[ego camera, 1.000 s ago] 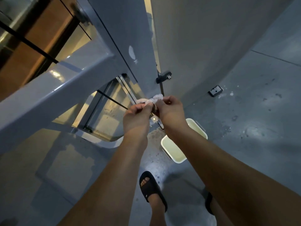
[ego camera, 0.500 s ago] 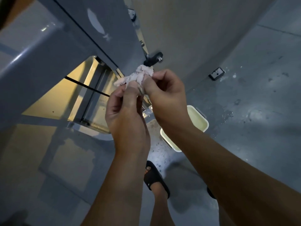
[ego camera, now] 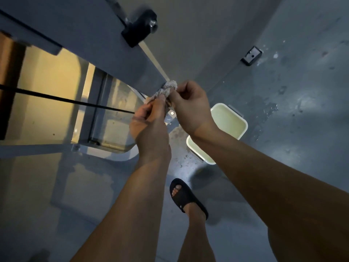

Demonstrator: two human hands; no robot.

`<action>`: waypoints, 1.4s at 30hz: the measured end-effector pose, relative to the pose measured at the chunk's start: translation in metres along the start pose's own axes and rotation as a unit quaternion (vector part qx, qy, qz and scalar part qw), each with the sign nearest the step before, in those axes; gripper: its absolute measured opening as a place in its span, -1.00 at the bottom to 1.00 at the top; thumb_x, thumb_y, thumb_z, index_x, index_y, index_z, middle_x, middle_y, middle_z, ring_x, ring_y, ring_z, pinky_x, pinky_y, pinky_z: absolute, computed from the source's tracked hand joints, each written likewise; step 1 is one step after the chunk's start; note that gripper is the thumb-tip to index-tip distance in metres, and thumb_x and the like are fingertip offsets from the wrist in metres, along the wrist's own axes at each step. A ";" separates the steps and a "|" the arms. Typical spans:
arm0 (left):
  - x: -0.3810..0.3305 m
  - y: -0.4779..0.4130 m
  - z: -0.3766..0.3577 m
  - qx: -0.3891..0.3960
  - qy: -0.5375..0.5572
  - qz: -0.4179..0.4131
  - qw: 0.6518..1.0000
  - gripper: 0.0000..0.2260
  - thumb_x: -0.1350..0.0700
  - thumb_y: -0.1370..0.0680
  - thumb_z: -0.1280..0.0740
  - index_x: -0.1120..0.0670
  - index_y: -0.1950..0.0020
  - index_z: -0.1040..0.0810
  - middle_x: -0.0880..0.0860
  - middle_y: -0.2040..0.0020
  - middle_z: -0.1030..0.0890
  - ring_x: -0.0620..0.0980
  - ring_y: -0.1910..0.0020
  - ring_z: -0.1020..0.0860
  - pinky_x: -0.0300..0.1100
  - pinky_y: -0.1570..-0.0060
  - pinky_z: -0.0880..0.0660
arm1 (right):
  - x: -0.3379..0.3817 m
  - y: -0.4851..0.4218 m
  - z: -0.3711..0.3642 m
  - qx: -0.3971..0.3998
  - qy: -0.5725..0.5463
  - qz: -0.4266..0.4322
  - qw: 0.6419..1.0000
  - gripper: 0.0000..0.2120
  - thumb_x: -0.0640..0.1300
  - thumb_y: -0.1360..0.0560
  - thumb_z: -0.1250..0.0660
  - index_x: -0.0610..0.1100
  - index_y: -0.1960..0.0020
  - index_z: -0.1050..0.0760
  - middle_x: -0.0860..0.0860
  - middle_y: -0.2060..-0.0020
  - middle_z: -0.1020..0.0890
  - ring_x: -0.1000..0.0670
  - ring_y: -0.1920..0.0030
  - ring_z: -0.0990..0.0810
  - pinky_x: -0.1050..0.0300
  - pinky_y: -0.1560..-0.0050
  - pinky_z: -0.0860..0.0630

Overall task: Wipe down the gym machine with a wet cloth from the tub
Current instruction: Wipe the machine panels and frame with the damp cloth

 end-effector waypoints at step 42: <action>0.064 0.006 0.041 -0.012 -0.110 0.106 0.988 -0.89 0.11 -0.62 -0.29 0.06 0.01 -0.60 0.06 0.05 -0.64 0.04 -0.04 -0.60 -0.06 -0.10 -0.59 | -0.050 -0.057 0.026 -0.044 0.003 -0.083 0.996 -0.85 -0.28 -0.62 -0.30 -0.14 0.11 -0.41 -0.08 0.32 -0.53 0.00 0.40 -0.52 0.15 0.36 -0.49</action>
Point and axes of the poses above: each hand's wrist, its own y-axis away from the middle knuckle, its own z-axis out of the back of the hand, x = y × z, the point moved 6 cm from there along -y, towards the middle knuckle
